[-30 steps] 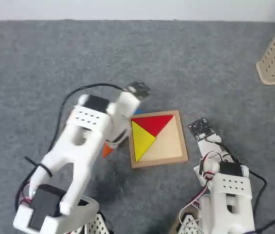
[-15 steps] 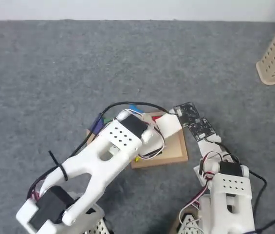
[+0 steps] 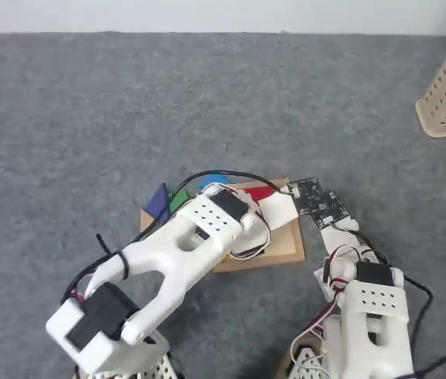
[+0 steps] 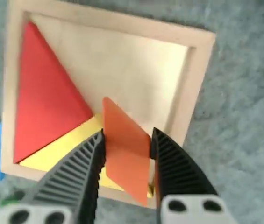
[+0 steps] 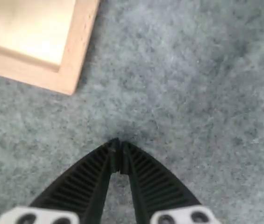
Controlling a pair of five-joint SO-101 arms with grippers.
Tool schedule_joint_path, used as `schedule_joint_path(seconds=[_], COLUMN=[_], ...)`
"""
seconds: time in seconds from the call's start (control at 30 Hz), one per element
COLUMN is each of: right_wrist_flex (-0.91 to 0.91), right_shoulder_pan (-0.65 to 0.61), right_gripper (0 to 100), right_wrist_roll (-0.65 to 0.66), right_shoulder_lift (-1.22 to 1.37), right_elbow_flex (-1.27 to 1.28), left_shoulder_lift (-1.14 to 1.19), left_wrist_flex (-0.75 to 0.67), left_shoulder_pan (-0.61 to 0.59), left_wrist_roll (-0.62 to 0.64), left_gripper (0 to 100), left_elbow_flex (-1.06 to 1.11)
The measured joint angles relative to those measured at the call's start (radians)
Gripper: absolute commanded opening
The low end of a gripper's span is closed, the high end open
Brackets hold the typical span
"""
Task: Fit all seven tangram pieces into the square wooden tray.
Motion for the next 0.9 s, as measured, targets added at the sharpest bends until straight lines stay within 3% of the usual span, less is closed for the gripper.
schedule_joint_path(seconds=[0.57,0.9], right_wrist_flex=[0.000,0.000], right_shoulder_pan=[0.000,0.000], right_gripper=[0.6,0.6], right_wrist_roll=[0.000,0.000], right_shoulder_lift=[0.000,0.000], right_elbow_flex=[0.000,0.000], left_shoulder_lift=[0.002,0.003], left_wrist_flex=[-0.005,-0.038], left_shoulder_pan=[-0.002,0.000], left_wrist_roll=[-0.018,0.094], left_gripper=[13,13], left_elbow_flex=[-0.002,-0.021])
